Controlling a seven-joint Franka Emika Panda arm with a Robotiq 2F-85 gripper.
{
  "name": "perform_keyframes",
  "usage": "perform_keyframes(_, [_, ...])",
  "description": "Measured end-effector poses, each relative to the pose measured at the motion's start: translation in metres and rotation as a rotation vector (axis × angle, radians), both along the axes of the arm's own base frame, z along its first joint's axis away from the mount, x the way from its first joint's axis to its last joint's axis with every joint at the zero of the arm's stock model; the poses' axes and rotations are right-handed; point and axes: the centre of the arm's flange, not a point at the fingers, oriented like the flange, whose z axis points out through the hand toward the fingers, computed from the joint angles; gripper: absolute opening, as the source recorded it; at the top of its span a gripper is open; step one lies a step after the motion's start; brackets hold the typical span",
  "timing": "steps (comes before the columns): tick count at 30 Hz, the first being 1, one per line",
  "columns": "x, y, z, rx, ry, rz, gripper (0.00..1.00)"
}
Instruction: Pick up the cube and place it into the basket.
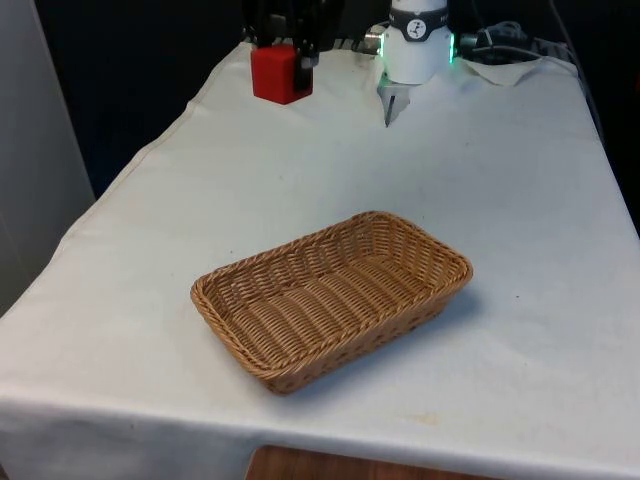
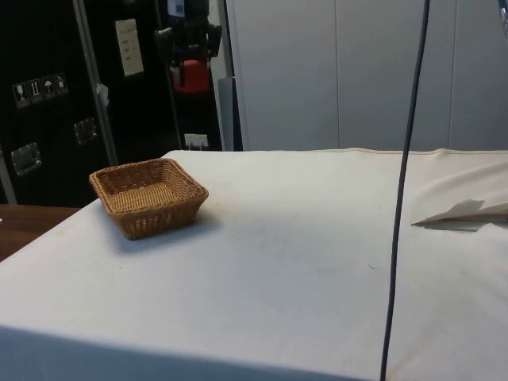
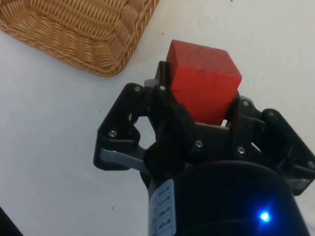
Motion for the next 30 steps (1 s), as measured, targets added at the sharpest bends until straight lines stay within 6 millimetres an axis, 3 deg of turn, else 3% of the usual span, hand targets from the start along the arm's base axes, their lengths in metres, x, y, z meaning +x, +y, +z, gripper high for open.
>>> perform_keyframes(30, [0.032,0.029,0.002,-0.033,-0.017,0.123,0.0])
